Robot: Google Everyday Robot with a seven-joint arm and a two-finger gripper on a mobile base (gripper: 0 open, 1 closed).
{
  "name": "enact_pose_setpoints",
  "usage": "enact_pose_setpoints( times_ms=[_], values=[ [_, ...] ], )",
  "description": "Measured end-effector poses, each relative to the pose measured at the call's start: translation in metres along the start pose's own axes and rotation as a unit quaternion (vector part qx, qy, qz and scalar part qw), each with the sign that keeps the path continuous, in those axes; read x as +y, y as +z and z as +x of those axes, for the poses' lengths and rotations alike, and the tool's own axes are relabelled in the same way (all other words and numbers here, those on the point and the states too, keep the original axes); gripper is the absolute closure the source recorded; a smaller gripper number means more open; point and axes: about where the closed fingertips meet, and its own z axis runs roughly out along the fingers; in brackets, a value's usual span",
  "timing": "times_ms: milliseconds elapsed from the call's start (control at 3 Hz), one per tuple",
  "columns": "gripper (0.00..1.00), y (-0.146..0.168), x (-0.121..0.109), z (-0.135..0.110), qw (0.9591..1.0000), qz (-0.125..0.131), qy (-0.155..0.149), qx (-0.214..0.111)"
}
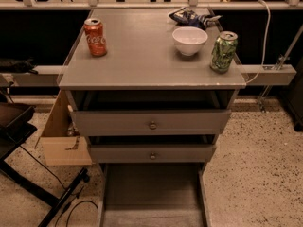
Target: Close bottom drawer
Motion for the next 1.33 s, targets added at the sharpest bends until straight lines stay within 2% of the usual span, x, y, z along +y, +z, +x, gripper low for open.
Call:
enact_pose_setpoints(
  times_ms=[333,667,1333],
  values=[
    [1.0,0.013,-0.006,-0.026,0.9991,-0.015,-0.024,-0.031],
    [1.0,0.017,-0.008,-0.038,0.9984,-0.019,-0.034,-0.04],
    [1.0,0.036,-0.043,-0.085,0.9968,-0.028,-0.043,-0.062]
  ],
)
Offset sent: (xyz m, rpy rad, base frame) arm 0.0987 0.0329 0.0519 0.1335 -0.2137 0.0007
